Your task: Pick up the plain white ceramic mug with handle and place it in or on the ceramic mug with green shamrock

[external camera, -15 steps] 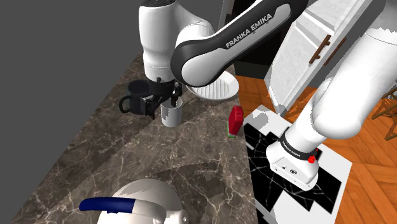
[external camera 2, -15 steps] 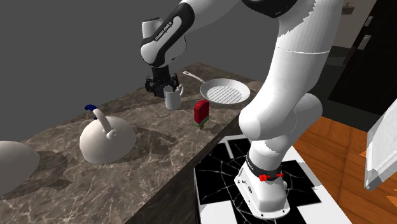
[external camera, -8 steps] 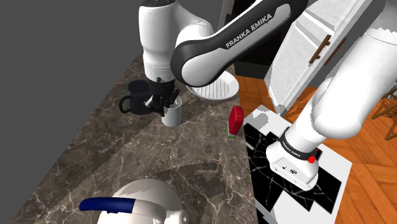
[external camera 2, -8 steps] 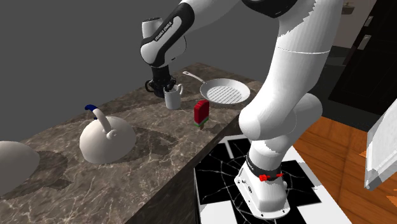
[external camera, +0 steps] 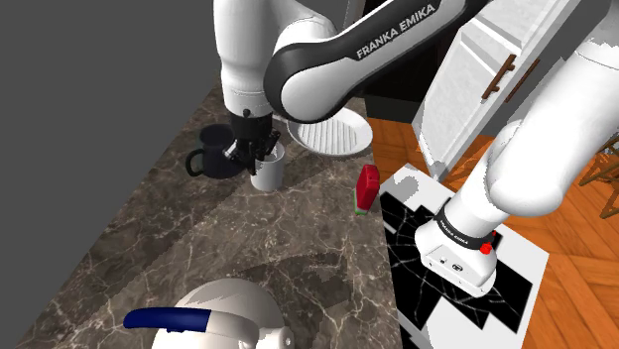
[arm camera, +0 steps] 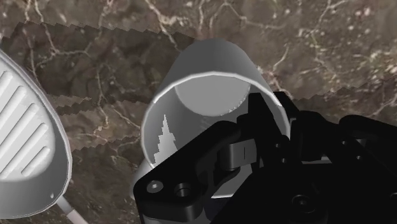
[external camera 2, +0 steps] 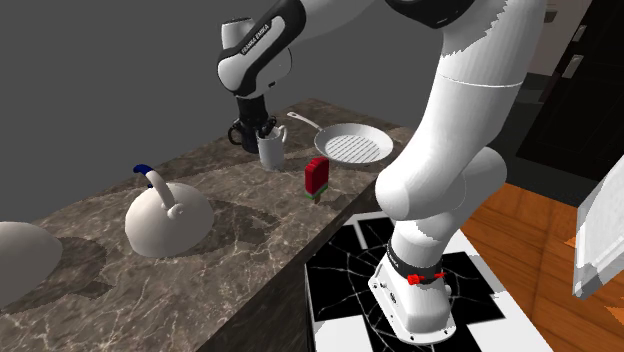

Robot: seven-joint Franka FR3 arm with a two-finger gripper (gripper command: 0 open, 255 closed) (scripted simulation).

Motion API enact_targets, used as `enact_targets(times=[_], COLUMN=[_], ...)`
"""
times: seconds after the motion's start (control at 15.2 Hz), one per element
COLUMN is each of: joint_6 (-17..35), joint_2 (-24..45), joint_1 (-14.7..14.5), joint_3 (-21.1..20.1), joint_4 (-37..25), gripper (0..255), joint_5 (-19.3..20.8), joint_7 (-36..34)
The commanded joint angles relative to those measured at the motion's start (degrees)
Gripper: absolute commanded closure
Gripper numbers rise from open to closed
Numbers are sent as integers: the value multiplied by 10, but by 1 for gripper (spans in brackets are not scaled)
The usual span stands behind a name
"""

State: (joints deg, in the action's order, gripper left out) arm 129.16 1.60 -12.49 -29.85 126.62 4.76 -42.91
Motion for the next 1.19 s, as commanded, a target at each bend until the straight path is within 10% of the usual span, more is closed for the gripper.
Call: enact_targets(times=[0.0, 1.12], joint_6=[-14, -142], joint_2=[-10, -67], joint_1=[0, 2], joint_3=[0, 5], joint_4=[-6, -85], gripper=[255, 255], joint_5=[-7, -43], joint_7=[5, 36])
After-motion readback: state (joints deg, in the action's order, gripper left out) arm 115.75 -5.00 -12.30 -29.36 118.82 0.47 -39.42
